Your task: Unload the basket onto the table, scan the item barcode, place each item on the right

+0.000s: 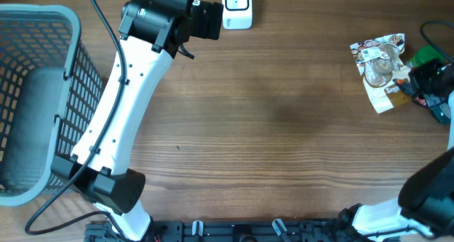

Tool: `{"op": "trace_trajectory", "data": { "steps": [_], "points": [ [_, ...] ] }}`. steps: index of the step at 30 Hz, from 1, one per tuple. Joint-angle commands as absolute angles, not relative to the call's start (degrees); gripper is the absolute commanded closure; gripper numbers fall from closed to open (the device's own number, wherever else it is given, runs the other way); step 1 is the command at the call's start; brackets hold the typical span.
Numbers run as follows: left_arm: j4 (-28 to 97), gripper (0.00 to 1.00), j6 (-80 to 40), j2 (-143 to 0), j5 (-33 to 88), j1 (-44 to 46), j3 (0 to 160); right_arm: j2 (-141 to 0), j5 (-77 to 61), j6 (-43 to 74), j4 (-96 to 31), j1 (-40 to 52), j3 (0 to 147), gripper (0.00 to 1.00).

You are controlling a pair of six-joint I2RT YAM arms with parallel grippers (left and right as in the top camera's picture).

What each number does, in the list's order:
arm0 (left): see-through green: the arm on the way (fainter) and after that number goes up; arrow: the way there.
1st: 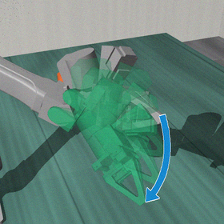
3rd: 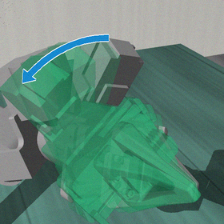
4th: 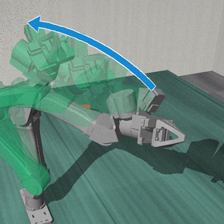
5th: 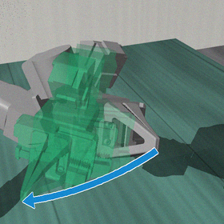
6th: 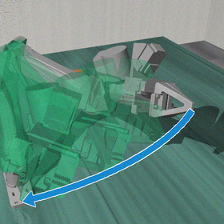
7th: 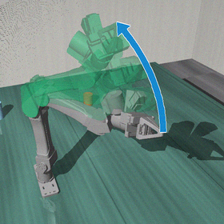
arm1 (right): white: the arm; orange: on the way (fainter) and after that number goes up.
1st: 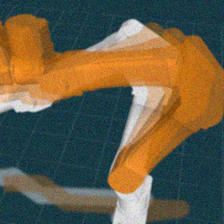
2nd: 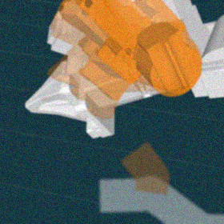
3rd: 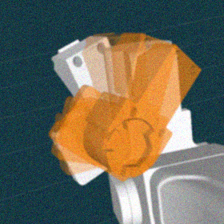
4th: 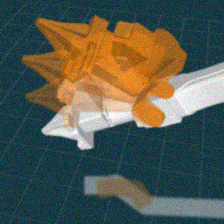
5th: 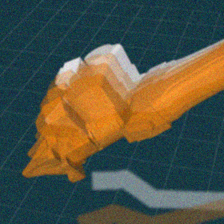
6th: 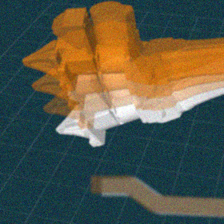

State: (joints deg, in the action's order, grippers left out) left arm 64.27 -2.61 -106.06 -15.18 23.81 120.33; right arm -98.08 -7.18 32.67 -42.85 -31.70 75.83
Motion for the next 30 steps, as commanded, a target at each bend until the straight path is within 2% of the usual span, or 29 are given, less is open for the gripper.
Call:
{"op": "trace_trajectory", "data": {
  "steps": [1, 3, 10, 11, 13, 15, 16, 17, 18, 19, 20, 23, 26, 30],
  "points": [
    [64.2, 0.00, -2.4, -105.3, -15.9, 23.4, 120.8, -101.6, -5.0, 30.0, -42.6, -31.0, 75.6, 0.95],
    [64.2, 0.00, -2.4, -105.3, -15.9, 23.4, 120.8, -103.3, 0.4, 30.0, -42.8, -31.1, 75.6, 0.95],
    [64.2, 0.00, -2.3, -105.3, -15.9, 23.4, 120.8, -104.4, 2.5, 30.7, -45.2, -31.0, 75.6, 0.95],
    [64.2, 0.00, -2.3, -105.3, -15.9, 23.4, 120.8, -104.2, 2.6, 31.9, -46.3, -30.7, 75.6, 0.89],
    [64.1, 0.00, -2.3, -105.3, -15.9, 23.4, 120.8, -104.1, 3.1, 32.3, -48.5, -30.7, 75.6, 0.59],
    [63.7, 0.00, -2.3, -105.3, -15.9, 23.4, 120.8, -104.1, 5.5, 34.3, -49.2, -30.7, 75.6, 0.53],
    [63.5, 0.00, -2.1, -105.3, -15.9, 23.4, 120.8, -104.0, 5.6, 34.9, -49.3, -30.7, 75.6, 0.44],
    [63.5, 0.00, -2.1, -105.3, -15.9, 23.4, 120.8, -103.9, 5.6, 35.6, -49.4, -30.7, 75.6, 0.30],
    [63.5, 0.00, -2.1, -105.3, -15.9, 23.4, 120.8, -103.3, 5.6, 36.2, -50.2, -30.5, 75.6, 0.26],
    [63.5, 0.00, -2.1, -105.3, -15.9, 23.4, 120.8, -102.3, 5.6, 36.2, -50.5, -30.2, 75.6, 0.11],
    [63.5, 0.00, -2.1, -105.3, -15.9, 23.4, 120.8, -100.6, 5.4, 36.2, -51.0, -29.3, 75.6, 0.05],
    [61.0, 0.00, -2.1, -104.1, -16.2, 23.3, 120.8, -89.6, 3.0, 38.9, -51.7, -22.3, 75.6, 0.00],
    [55.2, 0.00, -1.7, -98.9, -18.7, 21.2, 120.8, -79.0, 1.3, 39.2, -43.9, -11.7, 75.7, 0.00],
    [42.1, 0.00, 7.0, -88.9, -22.3, 15.7, 120.8, -72.7, 1.3, 37.2, -18.5, 3.0, 75.7, 0.00]
  ]
}}
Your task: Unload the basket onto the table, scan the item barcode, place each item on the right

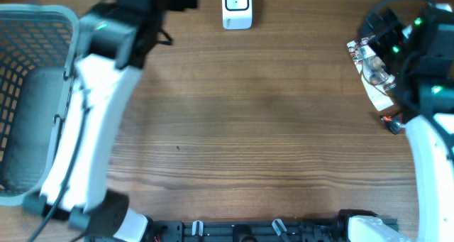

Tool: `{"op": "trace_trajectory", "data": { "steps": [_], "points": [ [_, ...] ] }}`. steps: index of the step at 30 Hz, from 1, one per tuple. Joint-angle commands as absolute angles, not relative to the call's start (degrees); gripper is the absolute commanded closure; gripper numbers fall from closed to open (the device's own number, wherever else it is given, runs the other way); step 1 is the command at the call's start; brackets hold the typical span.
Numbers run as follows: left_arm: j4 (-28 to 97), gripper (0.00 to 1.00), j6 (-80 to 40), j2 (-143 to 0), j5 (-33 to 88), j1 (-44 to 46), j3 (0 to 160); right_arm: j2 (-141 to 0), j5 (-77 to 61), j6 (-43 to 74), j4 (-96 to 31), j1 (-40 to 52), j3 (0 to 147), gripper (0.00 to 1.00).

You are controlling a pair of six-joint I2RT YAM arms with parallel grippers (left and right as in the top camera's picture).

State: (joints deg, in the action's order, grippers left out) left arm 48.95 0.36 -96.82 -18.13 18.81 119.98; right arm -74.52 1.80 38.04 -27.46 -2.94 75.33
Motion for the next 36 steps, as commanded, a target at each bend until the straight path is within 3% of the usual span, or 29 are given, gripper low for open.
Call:
{"op": "trace_trajectory", "data": {
  "steps": [1, 5, 9, 13, 17, 24, 32, 36],
  "points": [
    [38.8, 0.00, 8.3, -87.3, -23.4, 14.7, 120.8, -72.7, 1.2, 35.8, -13.6, 4.3, 75.7, 0.00],
    [34.2, 0.00, 12.1, -81.4, -24.8, 8.2, 120.8, -72.3, 0.8, 26.3, 3.5, 7.9, 76.2, 0.00],
    [39.4, 0.00, 12.0, -78.3, -25.6, 2.8, 120.8, -70.5, 0.8, 24.5, 3.6, 8.0, 77.4, 0.00],
    [40.7, 0.00, 11.6, -75.1, -24.9, 2.0, 120.8, -67.6, 0.9, 11.2, 2.7, 8.0, 77.4, 0.00],
    [42.7, 0.00, 11.6, -66.7, -16.9, 2.0, 114.8, -60.0, 5.5, 4.6, -7.3, 8.0, 77.4, 0.00],
    [31.5, 0.00, 11.6, -45.8, -16.4, 2.0, 89.7, -41.7, 13.9, -3.4, -28.5, 8.0, 77.4, 0.00],
    [32.8, 0.00, 11.6, -34.7, -6.0, -3.2, 87.5, -22.5, 13.7, -3.7, -31.2, 6.4, 77.0, 0.00],
    [32.3, 0.00, 11.6, -26.4, 11.0, -12.7, 80.6, -13.2, 9.0, -4.3, -34.1, 2.3, 76.4, 0.00]
  ]
}}
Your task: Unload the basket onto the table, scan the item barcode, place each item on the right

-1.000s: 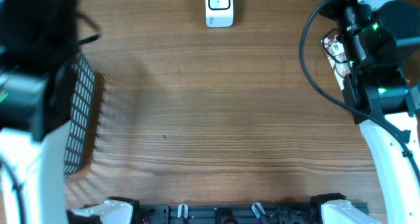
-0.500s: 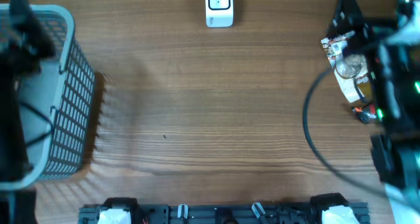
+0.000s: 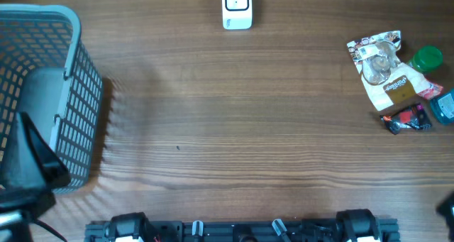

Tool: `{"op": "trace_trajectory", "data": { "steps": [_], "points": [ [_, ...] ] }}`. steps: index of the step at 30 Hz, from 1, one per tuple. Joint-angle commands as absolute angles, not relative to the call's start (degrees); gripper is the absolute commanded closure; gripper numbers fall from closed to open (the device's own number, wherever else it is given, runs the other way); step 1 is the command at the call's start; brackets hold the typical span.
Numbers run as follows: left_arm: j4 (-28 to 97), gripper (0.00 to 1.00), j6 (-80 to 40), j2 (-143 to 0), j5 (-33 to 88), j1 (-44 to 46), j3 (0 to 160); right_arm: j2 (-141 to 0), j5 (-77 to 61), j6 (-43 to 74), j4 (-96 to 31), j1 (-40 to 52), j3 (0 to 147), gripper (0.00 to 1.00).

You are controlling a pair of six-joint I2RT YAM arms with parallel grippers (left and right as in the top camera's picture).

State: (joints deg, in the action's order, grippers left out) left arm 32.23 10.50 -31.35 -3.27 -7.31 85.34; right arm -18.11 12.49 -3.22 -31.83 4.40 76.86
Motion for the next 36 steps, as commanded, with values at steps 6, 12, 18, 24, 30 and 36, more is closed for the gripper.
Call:
{"op": "trace_trajectory", "data": {
  "steps": [6, 12, 18, 24, 30, 36],
  "points": [
    [30.8, 0.00, 7.3, -16.3, 18.0, -19.3, 75.7, -0.2, 6.5, -1.3, -35.6, -3.6, 76.6, 0.00],
    [30.6, 0.00, 5.1, -6.6, 18.2, -17.8, 72.1, -0.4, 4.4, 4.7, -33.2, -5.4, 78.8, 0.00],
    [28.6, 0.00, 5.1, -0.3, 17.3, -14.1, 69.5, -0.4, 4.5, 14.0, -27.5, -6.7, 78.1, 0.00],
    [8.8, 0.00, 9.4, -1.0, 12.1, -13.3, 68.9, -0.4, 4.6, 19.4, -14.8, -6.8, 66.2, 0.00],
    [1.5, 0.00, 2.0, -1.1, 12.2, -10.7, 57.4, -0.4, -4.0, 20.9, 14.8, -6.8, 36.1, 0.00],
    [-12.2, 0.00, 2.1, -1.1, 13.8, -10.3, 31.8, -0.7, -6.1, 21.0, 40.8, -6.8, 3.8, 0.00]
  ]
}}
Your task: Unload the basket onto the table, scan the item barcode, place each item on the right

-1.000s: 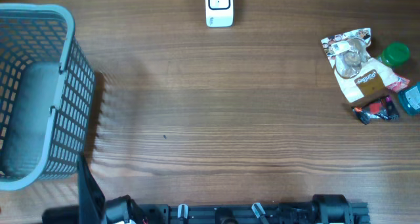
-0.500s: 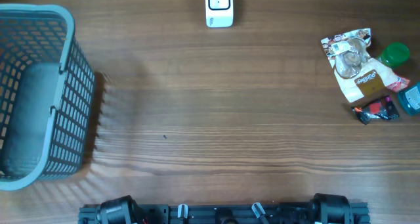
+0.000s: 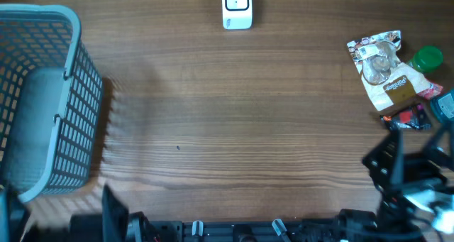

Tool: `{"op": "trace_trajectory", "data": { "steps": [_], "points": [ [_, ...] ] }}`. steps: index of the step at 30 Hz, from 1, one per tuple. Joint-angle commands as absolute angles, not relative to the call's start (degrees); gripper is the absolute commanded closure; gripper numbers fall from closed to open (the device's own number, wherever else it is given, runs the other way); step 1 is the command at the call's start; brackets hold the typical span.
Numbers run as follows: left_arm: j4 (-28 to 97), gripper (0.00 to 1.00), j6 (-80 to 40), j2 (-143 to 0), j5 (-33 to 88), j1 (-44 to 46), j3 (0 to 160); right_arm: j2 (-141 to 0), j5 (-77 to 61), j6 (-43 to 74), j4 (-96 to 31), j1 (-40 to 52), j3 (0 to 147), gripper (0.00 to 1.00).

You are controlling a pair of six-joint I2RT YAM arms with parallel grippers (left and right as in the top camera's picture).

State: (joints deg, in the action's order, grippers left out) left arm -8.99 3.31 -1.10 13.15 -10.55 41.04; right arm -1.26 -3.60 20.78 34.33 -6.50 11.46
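Observation:
The white barcode scanner (image 3: pixel 236 8) stands at the table's far edge, centre. The items lie in a pile at the far right: a printed snack packet (image 3: pixel 380 70), a green-capped bottle (image 3: pixel 428 58), a blue item (image 3: pixel 445 106) and a small red-and-black packet (image 3: pixel 406 118). My right arm (image 3: pixel 399 169) shows as a dark, blurred shape at the lower right, just in front of the pile and apart from it. Its fingers cannot be made out. Of the left arm only a dark part (image 3: pixel 113 212) shows at the bottom left edge, with no gripper visible.
A tall grey mesh basket (image 3: pixel 71 93) fills the left side of the table. The arms' base rail (image 3: pixel 241 229) runs along the near edge.
My right arm, then only a sliver in the lower right corner, now reaches in below the item pile. The left arm's dark shape has moved from in front of the basket to the bottom edge.
At first my left arm stretched up to the scanner and my right gripper was at the item pile. Then both arms were blurred in motion, the right over the pile. Then both were nearly out of view. The pile and scanner lie where they were.

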Motion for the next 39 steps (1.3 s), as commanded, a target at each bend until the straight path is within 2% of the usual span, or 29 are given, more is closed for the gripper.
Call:
{"op": "trace_trajectory", "data": {
  "steps": [1, 3, 5, 20, 28, 31, 33, 39],
  "points": [
    [-15.9, 0.00, 2.1, -1.1, 16.6, -10.3, 26.9, -0.7, -5.0, 20.5, 43.0, -6.8, 0.2, 0.00],
    [-23.0, 0.00, 2.0, -1.1, 22.0, -10.3, 19.0, -0.8, -5.0, 17.9, 36.9, -6.8, 0.3, 0.00],
    [-26.1, 0.00, 2.0, -1.1, 22.5, -10.3, 13.3, -0.8, -5.0, 18.3, 35.0, -6.8, 0.3, 0.00],
    [-20.7, 0.00, 2.1, -1.1, 23.8, -10.3, 0.3, -0.8, -1.1, 18.0, -0.2, -6.8, 0.3, 0.01],
    [-16.2, 0.00, 2.1, -1.1, 23.8, -10.3, 0.3, -1.3, -1.4, 18.2, 0.2, -6.8, 0.3, 0.00],
    [-10.1, 0.00, 2.2, -1.1, 23.5, -10.3, 0.3, -1.3, -1.4, 18.2, 0.2, -6.8, 0.3, 0.00],
    [-7.4, 0.00, 2.2, -1.1, 18.7, -10.4, 0.3, -1.3, -1.4, 18.2, 0.2, -6.8, 0.3, 0.00],
    [2.9, 0.00, 2.3, -0.9, 19.0, -9.9, 0.3, -1.3, -1.4, 18.2, 0.2, -6.8, 0.3, 0.00]
  ]
}}
